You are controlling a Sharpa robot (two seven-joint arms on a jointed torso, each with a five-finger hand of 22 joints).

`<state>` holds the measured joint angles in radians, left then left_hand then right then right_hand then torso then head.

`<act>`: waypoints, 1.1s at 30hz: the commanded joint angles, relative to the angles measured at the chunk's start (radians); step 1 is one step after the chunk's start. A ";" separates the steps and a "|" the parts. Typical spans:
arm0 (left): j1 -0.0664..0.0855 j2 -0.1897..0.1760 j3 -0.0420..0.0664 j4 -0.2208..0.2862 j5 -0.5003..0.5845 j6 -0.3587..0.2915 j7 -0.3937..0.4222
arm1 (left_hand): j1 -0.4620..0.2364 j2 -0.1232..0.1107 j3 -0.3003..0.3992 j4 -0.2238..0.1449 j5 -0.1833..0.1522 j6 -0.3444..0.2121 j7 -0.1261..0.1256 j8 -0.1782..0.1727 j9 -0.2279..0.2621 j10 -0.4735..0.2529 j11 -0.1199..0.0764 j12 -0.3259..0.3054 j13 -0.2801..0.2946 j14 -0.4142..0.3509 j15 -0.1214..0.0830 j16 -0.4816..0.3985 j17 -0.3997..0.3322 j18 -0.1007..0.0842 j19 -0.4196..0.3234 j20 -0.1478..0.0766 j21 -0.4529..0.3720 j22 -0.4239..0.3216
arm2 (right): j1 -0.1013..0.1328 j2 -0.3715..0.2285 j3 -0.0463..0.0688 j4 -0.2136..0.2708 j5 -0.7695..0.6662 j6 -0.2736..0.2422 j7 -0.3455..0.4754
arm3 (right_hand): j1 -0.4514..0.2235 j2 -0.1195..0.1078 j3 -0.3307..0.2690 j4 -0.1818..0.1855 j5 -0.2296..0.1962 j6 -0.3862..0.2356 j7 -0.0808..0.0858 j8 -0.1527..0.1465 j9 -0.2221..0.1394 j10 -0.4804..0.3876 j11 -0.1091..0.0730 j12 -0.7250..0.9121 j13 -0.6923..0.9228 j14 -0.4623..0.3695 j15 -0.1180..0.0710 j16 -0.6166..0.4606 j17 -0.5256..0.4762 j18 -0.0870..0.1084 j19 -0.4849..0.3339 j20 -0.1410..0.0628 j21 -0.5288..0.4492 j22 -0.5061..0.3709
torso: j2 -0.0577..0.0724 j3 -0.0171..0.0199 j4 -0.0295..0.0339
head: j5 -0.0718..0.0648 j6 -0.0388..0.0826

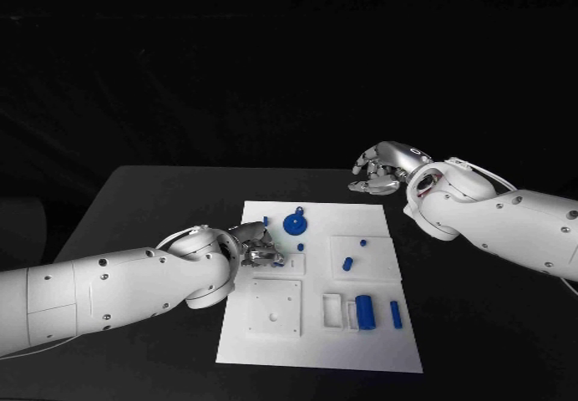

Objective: Assemble the parts on the task board

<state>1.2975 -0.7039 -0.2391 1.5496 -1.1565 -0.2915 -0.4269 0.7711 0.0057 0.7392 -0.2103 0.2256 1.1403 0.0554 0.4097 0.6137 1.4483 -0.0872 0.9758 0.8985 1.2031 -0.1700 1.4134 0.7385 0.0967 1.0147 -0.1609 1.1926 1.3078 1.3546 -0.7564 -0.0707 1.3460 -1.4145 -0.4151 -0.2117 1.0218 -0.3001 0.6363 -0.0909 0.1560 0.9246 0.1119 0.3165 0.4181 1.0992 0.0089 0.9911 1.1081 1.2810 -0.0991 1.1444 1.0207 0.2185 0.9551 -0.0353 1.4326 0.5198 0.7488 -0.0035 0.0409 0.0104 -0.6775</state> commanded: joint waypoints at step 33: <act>-0.002 -0.003 -0.001 0.001 -0.015 0.054 -0.011 | -0.025 0.010 0.068 -0.035 0.048 0.112 -0.074 0.017 0.001 -0.038 -0.041 0.020 -0.002 0.054 -0.051 0.017 -0.002 0.014 0.004 -0.108 0.013 0.008 | 0.000 -0.001 0.000 0.001 -0.007 0.017 0.002 | 0.005 0.001 -0.002 0.006 0.010 0.003 0.008 0.006 0.002 0.002 -0.002 0.002 -0.002 0.005 -0.003 -0.004 0.002 0.043 0.007 0.000 -0.004 0.002 | 0.000 -0.0002 0.0006 | -0.001 -0.004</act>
<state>1.2984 -0.7062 -0.2373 1.5497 -1.1637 -0.2732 -0.4280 0.7456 0.0088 0.7612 -0.2323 0.2665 1.1403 0.0554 0.4240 0.6140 1.4483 -0.0874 0.9905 0.8975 1.2048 -0.1683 1.4253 0.7376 0.0915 1.0149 -0.1607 1.2003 1.3075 1.3546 -0.7573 -0.0709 1.3465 -1.4150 -0.4101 -0.2121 1.0218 -0.3001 0.6362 -0.0908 0.1598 0.9255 0.1149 0.3164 0.4188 1.0992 0.0090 0.9911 1.1073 1.2810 -0.0990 1.1444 1.0214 0.2185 0.9551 -0.0353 1.4326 0.5205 0.7492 -0.0038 0.0409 0.0102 -0.6809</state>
